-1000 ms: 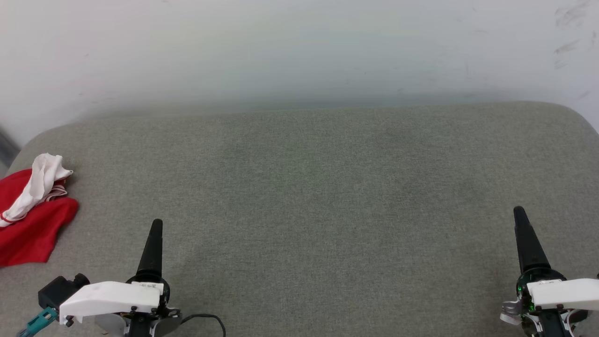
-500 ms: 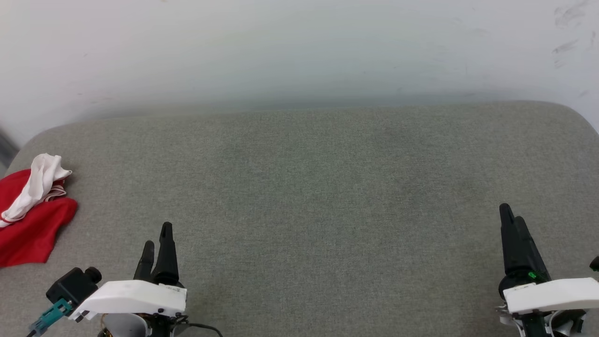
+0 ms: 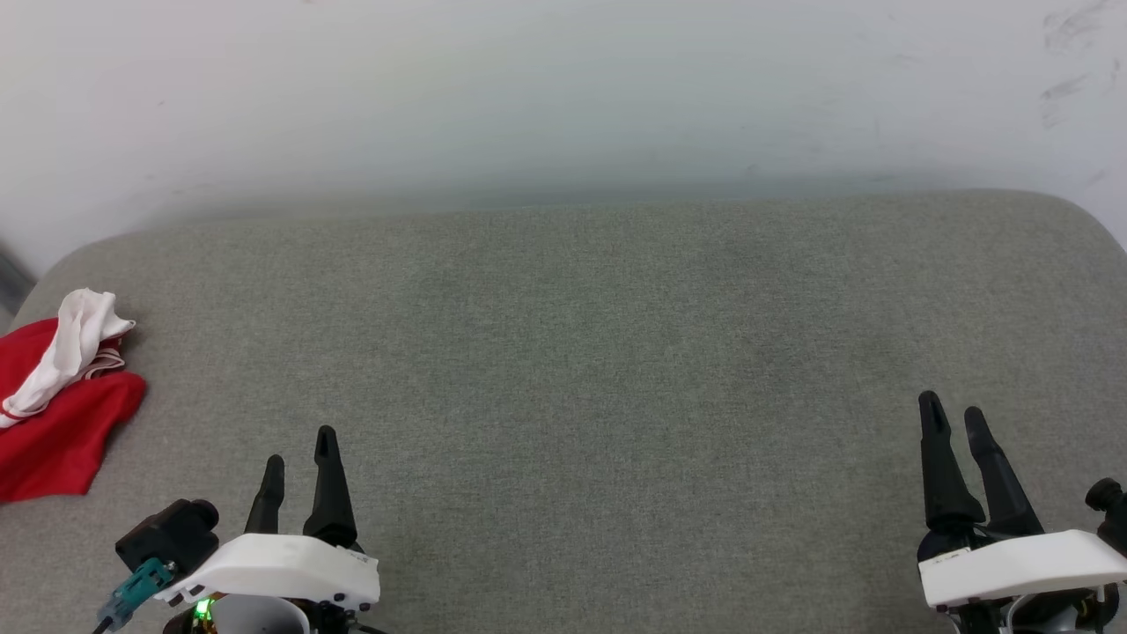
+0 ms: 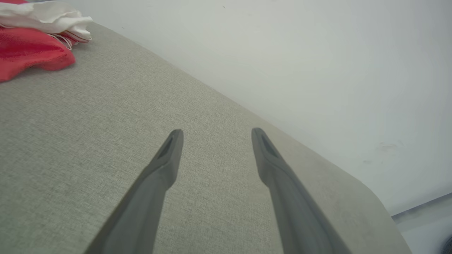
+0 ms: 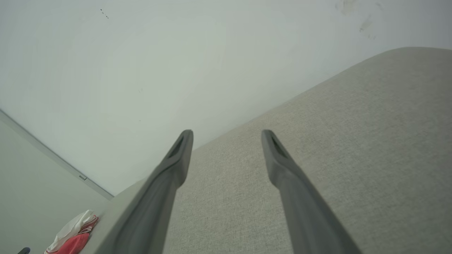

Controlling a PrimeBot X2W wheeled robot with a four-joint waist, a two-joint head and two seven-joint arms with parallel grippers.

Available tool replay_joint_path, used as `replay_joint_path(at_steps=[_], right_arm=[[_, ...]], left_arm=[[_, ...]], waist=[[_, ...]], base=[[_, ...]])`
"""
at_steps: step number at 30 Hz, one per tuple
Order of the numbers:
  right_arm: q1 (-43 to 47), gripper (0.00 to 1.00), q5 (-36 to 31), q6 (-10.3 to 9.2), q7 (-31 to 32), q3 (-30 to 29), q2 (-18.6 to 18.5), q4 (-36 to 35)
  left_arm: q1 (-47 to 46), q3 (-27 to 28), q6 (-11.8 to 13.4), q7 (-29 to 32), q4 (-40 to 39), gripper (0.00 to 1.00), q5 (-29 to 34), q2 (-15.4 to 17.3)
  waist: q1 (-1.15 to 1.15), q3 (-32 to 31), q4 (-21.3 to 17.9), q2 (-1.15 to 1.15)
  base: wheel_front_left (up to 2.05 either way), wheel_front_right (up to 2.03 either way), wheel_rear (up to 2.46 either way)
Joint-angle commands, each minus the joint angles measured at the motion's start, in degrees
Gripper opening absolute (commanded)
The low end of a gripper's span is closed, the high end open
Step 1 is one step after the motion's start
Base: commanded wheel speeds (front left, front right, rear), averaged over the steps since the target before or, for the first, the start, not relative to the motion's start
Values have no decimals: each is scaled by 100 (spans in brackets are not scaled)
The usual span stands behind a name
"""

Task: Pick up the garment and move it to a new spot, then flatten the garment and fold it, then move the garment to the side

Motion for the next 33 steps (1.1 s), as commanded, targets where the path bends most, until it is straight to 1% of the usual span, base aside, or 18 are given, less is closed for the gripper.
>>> replay_joint_path(at_steps=[1, 8, 18, 29, 33], right_arm=[[-9, 100, -198, 1, -59, 20, -12, -113], [44, 100, -717, 1, -176, 47, -11, -183], [123, 100, -1371, 1, -334, 64, -11, -307], [185, 100, -1941, 1, -471, 96, -11, -418], [204, 100, -2184, 1, -524, 145, -11, -474]], left_arm=[[-19, -59, 57, -54, -105, 100, 181, 65], [29, -263, 243, -169, -184, 100, 627, 145], [82, -520, 420, -324, -295, 100, 1236, 243], [81, -678, 495, -464, -389, 100, 1757, 323], [96, -698, 479, -515, -424, 100, 1927, 337]], waist=[[0, 0, 1, 0], [0, 7, 5, 0], [0, 3, 11, 0], [0, 12, 21, 0], [0, 13, 25, 0]], base=[[0, 0, 0], [0, 0, 0], [0, 0, 0], [0, 0, 0], [0, 0, 0]])
